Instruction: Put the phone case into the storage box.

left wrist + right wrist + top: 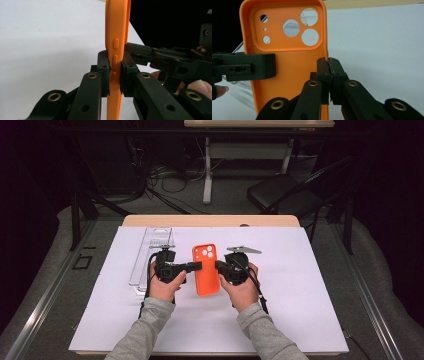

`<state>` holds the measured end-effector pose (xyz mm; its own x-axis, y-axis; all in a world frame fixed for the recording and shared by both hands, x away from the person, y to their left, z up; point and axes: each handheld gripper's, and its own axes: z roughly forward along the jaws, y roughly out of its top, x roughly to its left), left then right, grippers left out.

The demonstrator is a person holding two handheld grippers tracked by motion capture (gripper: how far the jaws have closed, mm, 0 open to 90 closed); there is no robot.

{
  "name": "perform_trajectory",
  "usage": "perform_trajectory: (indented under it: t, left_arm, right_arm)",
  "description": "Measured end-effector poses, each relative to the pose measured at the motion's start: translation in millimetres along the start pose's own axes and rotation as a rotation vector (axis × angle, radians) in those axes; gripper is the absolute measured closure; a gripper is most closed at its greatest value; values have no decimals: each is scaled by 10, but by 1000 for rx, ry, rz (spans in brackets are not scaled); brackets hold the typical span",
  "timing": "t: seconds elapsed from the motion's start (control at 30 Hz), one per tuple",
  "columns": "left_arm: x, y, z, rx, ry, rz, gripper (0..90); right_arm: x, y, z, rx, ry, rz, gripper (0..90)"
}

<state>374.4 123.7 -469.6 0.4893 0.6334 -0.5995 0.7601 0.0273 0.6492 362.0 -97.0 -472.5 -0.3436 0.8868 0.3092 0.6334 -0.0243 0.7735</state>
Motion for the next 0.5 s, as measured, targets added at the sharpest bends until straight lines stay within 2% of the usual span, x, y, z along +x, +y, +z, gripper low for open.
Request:
perform_trajectory:
  t: [0.23,0.5]
  left_arm:
    - [9,-3,-3,-1,-3,2,810]
    - [16,4,-14,-12,-1,1,813]
  right_arm:
    - [-3,1,5,4,8,0,857]
    - [2,12,-45,-18,39,-13,791]
